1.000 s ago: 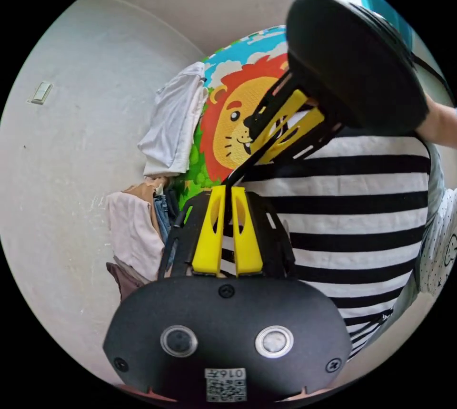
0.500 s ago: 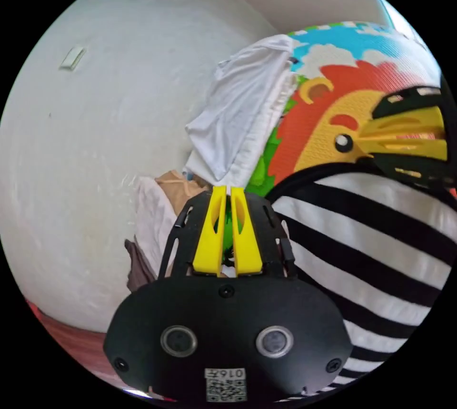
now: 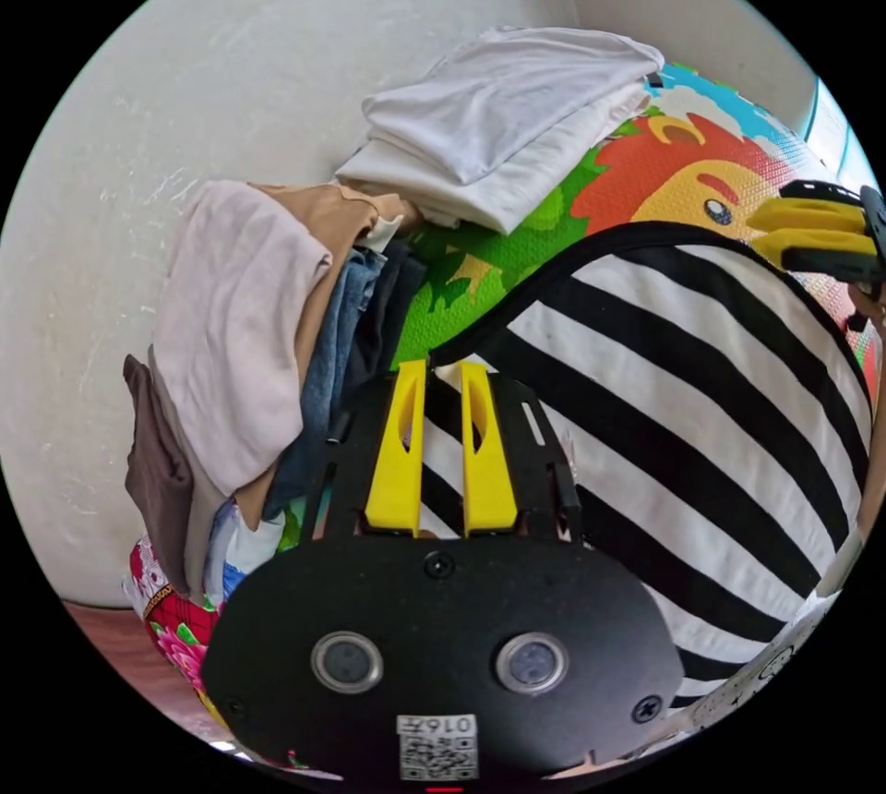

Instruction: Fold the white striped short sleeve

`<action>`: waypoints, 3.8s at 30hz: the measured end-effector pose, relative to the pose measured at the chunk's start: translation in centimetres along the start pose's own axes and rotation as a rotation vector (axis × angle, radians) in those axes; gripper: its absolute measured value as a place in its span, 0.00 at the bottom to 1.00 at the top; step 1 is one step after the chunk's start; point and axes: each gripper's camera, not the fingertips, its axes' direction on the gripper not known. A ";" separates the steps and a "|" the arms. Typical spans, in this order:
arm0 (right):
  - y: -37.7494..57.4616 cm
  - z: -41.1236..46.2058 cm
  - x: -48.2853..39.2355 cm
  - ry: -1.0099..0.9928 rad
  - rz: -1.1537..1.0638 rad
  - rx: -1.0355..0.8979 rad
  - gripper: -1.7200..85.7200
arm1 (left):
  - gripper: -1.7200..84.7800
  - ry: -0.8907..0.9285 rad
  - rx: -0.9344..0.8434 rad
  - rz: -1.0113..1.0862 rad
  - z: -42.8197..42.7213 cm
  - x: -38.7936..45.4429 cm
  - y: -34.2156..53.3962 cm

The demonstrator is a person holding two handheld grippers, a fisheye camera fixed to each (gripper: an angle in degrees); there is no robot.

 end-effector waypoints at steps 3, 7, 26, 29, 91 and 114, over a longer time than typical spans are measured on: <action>-0.4 0.2 -1.3 -0.019 -0.076 -0.055 0.10 | 0.08 -0.047 -0.003 -0.007 1.0 0.1 0.6; -0.9 0.4 -3.4 0.110 -0.139 -0.118 0.06 | 0.07 -0.067 0.030 -0.046 0.9 -0.5 1.8; -3.5 -3.4 -6.0 0.391 -0.195 -0.182 0.04 | 0.08 -0.143 0.064 -0.198 -1.7 -5.5 7.9; -3.6 -4.9 -5.5 0.370 -0.150 -0.177 0.03 | 0.09 -0.063 0.153 -0.302 -5.0 -8.6 11.9; 40.3 -45.8 -2.4 -0.095 0.320 0.204 0.04 | 0.15 0.276 0.511 -0.129 -40.6 22.3 61.0; 44.4 -47.7 0.2 -0.345 0.340 0.276 0.05 | 0.12 0.113 0.496 -0.052 -39.1 46.3 37.8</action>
